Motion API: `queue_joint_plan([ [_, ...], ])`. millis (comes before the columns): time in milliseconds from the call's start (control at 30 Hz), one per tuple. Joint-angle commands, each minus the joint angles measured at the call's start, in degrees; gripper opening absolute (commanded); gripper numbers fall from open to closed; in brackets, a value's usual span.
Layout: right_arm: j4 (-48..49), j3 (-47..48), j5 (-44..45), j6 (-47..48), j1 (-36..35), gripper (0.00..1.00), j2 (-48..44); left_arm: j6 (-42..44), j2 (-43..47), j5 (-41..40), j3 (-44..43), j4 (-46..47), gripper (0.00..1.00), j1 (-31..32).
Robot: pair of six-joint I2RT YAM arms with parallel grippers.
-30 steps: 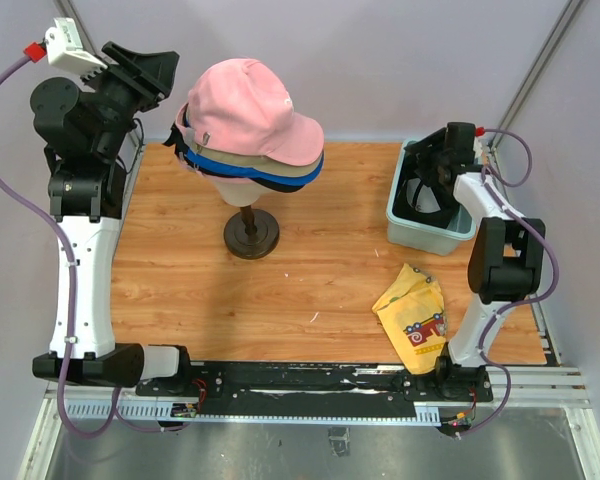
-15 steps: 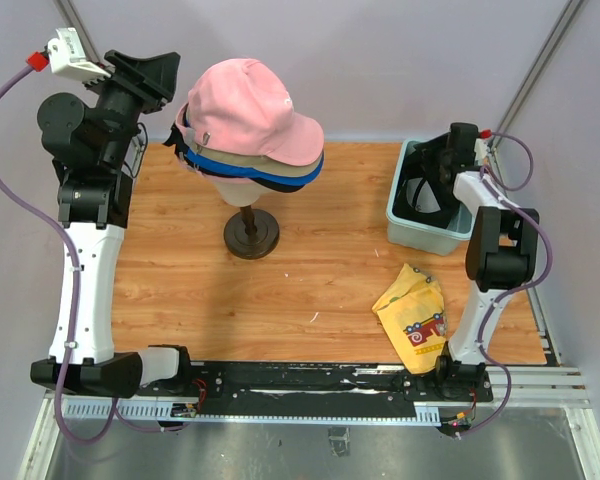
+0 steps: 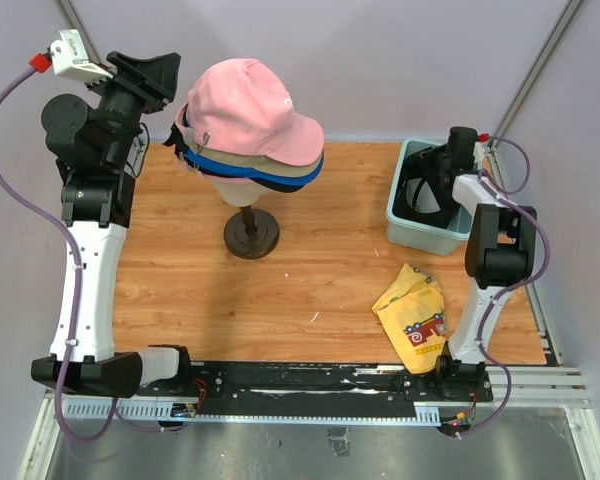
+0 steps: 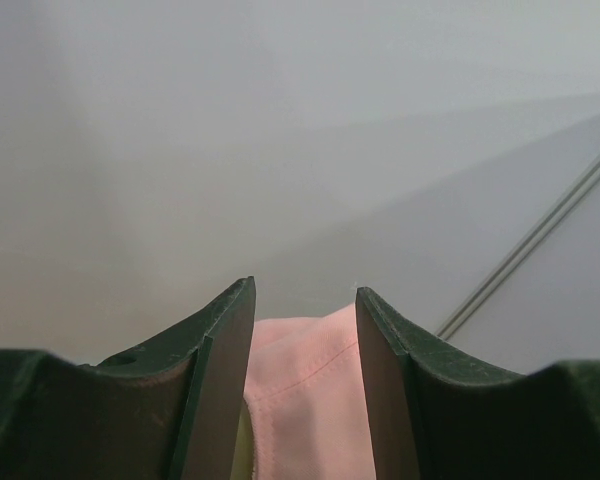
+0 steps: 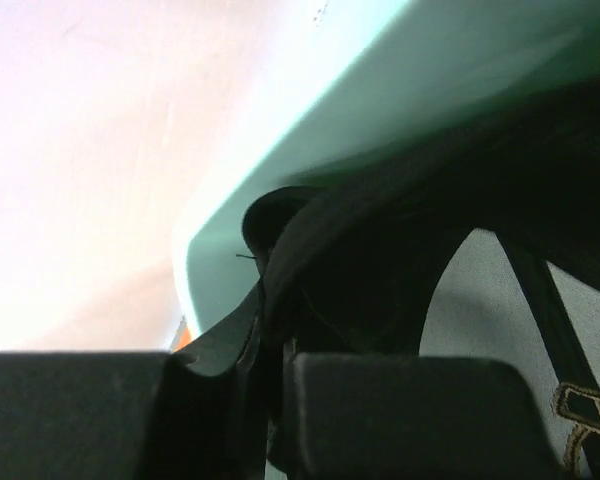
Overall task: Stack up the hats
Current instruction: Pick up the hat from the bin.
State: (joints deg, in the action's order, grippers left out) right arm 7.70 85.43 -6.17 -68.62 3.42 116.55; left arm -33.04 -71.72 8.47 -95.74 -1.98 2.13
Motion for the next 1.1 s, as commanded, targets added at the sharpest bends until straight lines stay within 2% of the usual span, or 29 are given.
queue_joint_plan([
  [0,3.23,-1.10,-1.97,4.43,1.56,0.01,-8.64,1.07,1.76,-1.33,0.32,2.05,0.50,0.42],
  [400,1.78,1.12,-14.73,10.93,1.85,0.01,-24.57,-1.36,2.69,2.26,-2.67,1.36,0.51,0.51],
  [667,10.76,5.99,-28.08,4.19,1.85,0.01,-30.76,-3.80,1.76,10.21,-5.92,-0.59,0.53,1.46],
  [767,16.32,10.12,-34.05,-1.55,1.75,0.01,-30.72,-4.85,1.48,13.48,-7.06,-0.68,0.53,1.60],
  [933,35.22,17.97,-42.43,-22.53,0.33,0.01,-26.87,-8.46,-0.35,19.95,-9.65,1.45,0.55,2.27],
  [1067,45.48,26.34,-45.85,-33.08,-3.22,0.01,-23.75,-12.20,-2.59,25.00,-12.55,3.87,0.56,3.77],
])
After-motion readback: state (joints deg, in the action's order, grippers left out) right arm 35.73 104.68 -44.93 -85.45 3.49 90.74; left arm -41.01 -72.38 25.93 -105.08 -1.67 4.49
